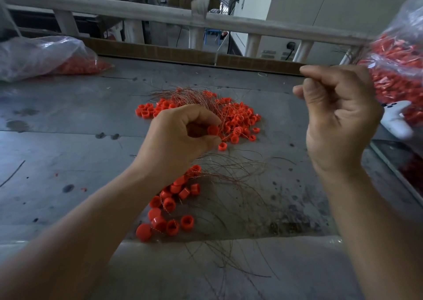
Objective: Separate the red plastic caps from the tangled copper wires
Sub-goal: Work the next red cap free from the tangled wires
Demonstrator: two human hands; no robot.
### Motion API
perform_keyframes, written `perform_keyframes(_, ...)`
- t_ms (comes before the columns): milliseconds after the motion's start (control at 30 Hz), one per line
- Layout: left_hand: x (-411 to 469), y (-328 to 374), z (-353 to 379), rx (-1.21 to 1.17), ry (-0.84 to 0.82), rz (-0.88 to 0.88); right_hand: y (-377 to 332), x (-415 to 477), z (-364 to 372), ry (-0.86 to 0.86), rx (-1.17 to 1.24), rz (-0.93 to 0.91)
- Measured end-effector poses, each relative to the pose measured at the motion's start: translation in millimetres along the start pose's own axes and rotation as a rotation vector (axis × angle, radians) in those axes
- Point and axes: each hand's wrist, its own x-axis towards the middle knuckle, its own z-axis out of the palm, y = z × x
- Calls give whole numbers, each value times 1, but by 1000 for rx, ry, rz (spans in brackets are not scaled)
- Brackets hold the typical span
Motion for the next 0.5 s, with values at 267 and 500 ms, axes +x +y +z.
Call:
perform_keyframes(267, 0, 1, 0, -97, -35, 0, -13, -10, 11, -324, 20, -2)
perform_keyframes(500, 1, 0, 2, -172, -40, -34, -20, -21, 19, -473, 1, 117)
